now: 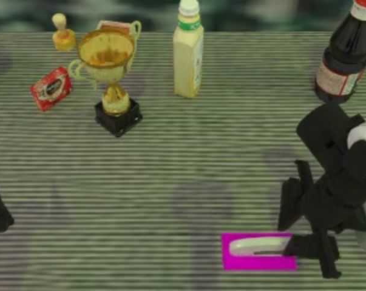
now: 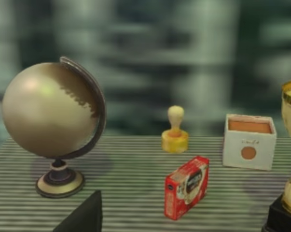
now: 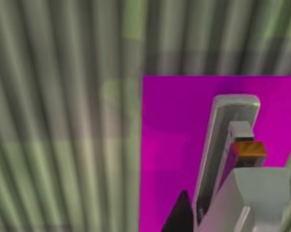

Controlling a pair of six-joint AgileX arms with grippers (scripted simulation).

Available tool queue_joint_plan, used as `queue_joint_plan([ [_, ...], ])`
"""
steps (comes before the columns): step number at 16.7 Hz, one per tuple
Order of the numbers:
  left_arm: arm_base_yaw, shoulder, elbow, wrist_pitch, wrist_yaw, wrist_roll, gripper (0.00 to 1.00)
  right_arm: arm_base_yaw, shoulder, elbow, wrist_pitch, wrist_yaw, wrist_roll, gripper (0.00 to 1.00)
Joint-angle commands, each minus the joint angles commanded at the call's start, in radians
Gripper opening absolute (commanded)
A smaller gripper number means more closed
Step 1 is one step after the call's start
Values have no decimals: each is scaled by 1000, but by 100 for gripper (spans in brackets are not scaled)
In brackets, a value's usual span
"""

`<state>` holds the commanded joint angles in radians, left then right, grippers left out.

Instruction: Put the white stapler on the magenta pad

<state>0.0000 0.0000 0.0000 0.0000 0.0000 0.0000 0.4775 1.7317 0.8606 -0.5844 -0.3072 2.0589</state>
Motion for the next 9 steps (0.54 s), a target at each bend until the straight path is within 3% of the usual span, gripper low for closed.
queue_joint_plan([
  [3,0,0,0,0,0,0,100,0,0,0,0,0,0,98],
  [9,0,0,0,0,0,0,100,0,0,0,0,0,0,100],
])
